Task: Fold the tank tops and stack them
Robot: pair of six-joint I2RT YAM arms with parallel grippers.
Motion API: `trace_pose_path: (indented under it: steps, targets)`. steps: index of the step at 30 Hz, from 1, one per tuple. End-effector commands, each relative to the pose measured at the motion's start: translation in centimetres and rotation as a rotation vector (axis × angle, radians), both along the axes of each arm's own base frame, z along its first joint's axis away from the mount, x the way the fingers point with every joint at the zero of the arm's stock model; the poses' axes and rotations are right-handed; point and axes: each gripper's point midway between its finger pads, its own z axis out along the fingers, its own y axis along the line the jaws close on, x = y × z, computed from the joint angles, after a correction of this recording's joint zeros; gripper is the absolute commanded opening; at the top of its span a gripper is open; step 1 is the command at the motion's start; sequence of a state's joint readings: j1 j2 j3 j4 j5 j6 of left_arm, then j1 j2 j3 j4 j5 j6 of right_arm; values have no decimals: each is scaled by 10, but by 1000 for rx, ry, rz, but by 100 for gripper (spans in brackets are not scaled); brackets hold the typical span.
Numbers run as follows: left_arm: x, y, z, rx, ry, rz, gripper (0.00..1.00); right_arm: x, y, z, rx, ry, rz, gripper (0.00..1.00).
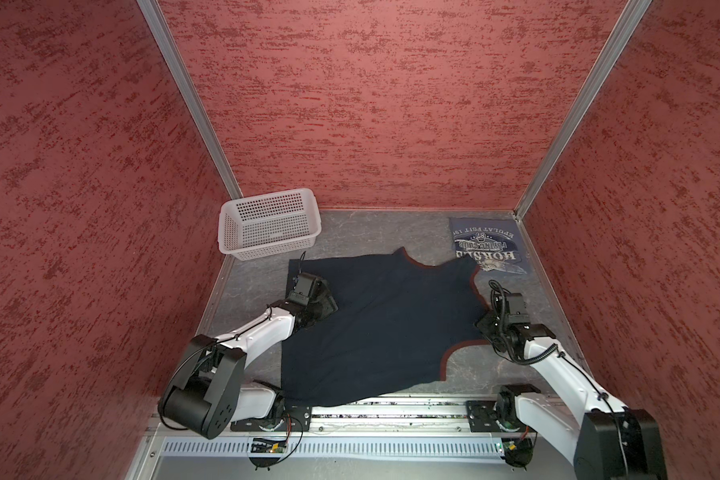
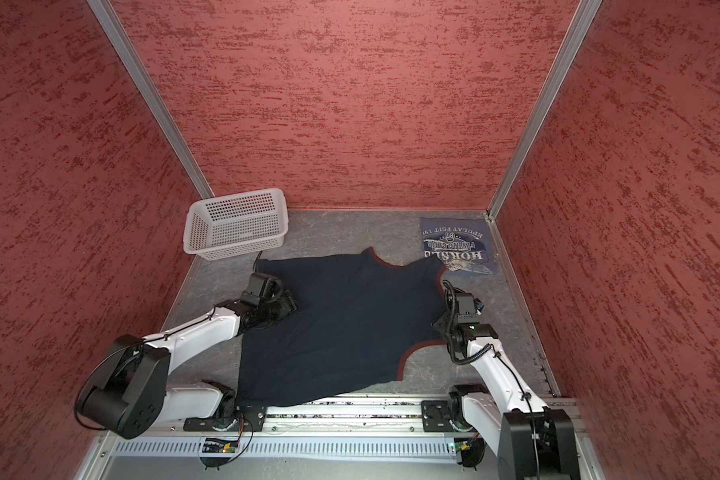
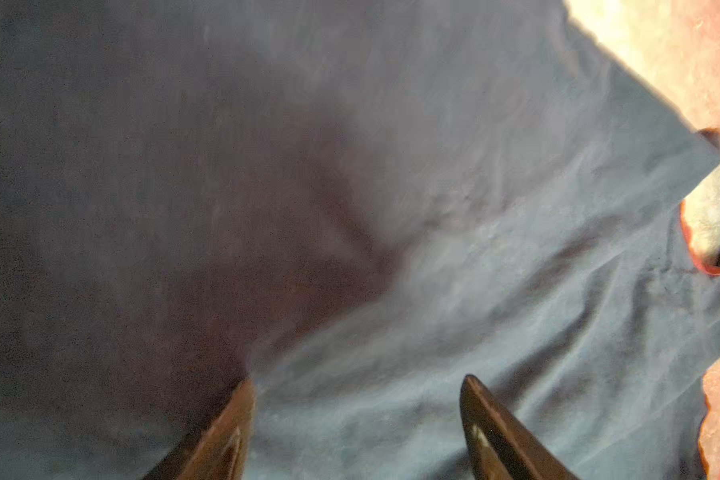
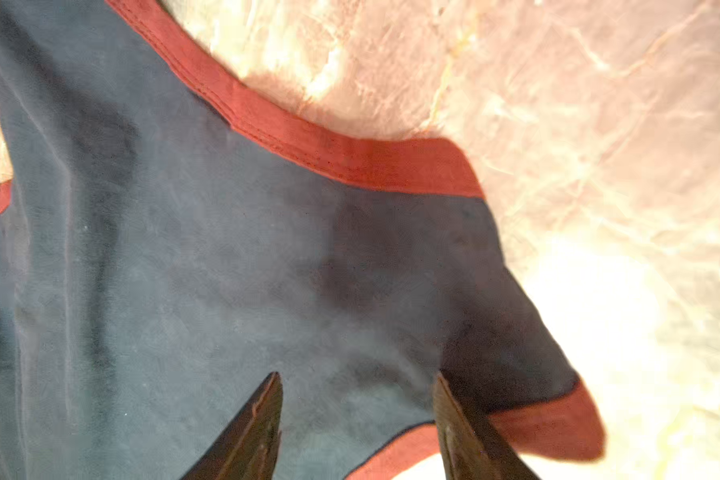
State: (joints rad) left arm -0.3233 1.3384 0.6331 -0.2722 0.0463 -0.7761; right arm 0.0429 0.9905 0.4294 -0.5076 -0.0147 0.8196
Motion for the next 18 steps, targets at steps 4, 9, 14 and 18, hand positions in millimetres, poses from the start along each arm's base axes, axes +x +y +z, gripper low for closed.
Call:
trace_pose_path:
  steps: [4,9,14,18]
  targets:
    - [34,37,30,42,-57,56,79,45,30,52,15,-187,232,60]
    - [64,70,50,2,-135,146,77,101,78,98,11,-321,478,57]
    - [77,86,65,-66,-207,191,76,173,130,103,12,-348,666,56]
    - [82,93,70,-88,-238,198,75,231,151,84,17,-337,714,56]
